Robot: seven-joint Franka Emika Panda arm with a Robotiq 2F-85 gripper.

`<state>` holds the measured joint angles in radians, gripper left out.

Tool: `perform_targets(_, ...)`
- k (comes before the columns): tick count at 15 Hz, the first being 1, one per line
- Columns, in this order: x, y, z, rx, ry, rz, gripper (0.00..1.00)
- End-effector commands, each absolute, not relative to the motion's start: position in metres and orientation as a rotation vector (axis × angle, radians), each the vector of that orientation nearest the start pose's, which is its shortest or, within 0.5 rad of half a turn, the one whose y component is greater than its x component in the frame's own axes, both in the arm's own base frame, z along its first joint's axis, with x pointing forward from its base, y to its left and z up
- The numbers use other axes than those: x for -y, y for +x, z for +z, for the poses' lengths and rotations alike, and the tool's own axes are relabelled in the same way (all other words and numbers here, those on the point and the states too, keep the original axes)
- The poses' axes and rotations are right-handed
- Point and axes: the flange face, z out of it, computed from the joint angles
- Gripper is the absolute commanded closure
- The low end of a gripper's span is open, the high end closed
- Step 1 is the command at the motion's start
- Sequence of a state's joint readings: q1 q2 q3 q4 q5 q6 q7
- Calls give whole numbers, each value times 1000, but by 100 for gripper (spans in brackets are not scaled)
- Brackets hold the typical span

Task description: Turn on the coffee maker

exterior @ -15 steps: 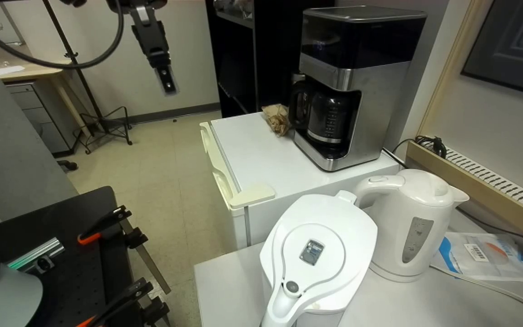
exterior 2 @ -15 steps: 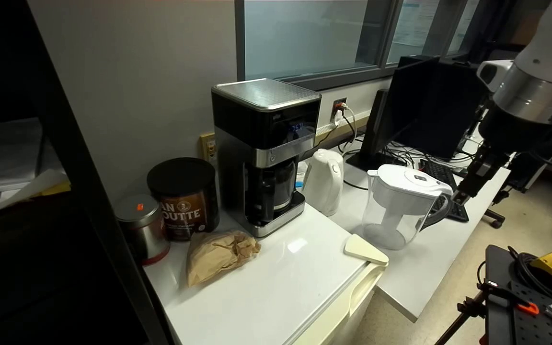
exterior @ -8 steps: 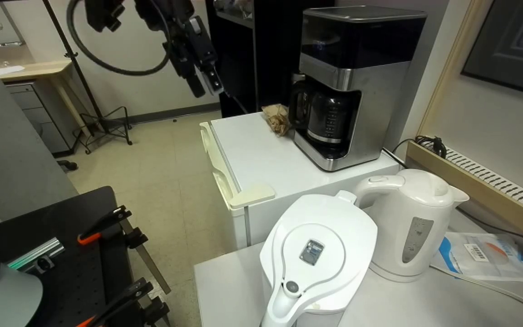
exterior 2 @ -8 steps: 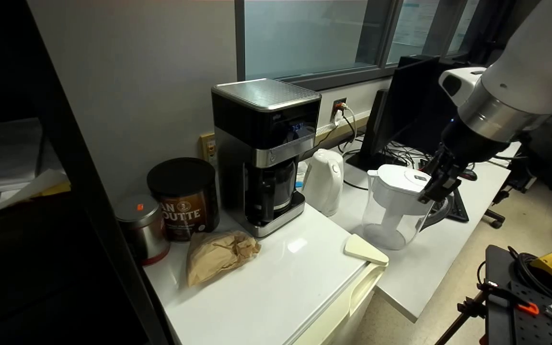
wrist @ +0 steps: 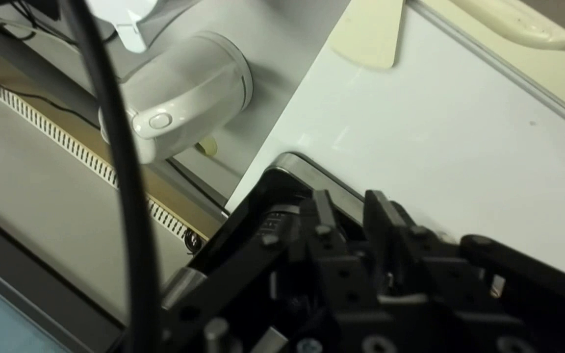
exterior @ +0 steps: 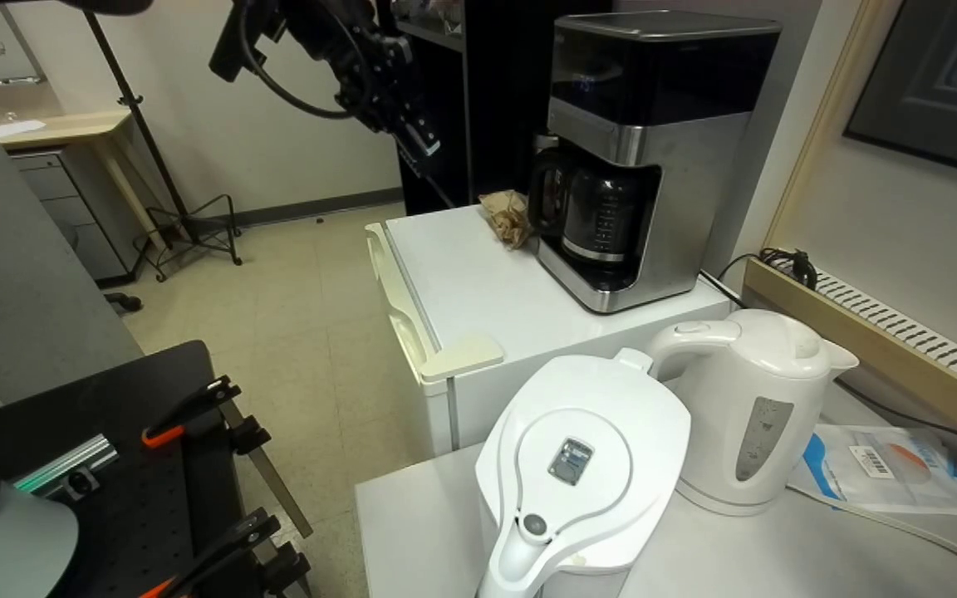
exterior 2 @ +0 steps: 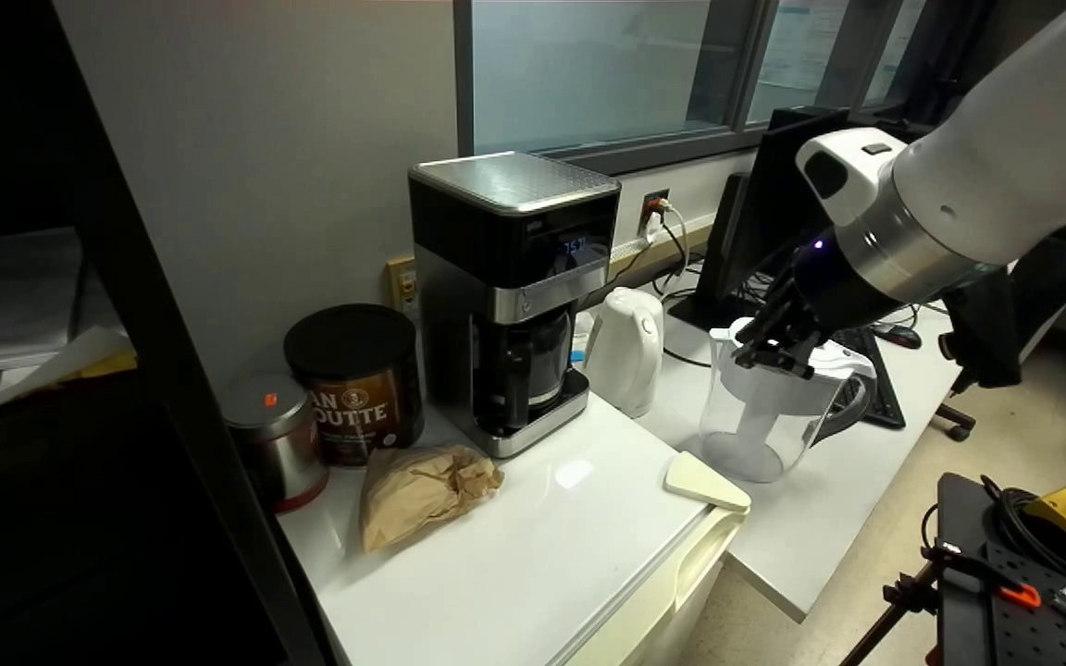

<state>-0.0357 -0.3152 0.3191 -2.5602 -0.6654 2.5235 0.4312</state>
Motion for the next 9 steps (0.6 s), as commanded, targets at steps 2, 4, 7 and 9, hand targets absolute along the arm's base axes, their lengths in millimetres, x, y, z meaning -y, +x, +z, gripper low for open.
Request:
perform_targets(2, -153, 454, 383, 691, -3407, -865, 100)
perform_targets(4, -159, 464, 378, 704, -3399, -929, 100)
perform_targets(7, -168, 480, 368, 720, -3393, -1012, 100)
perform_targets(9, -174, 490, 363, 708, -3387, -1077, 100)
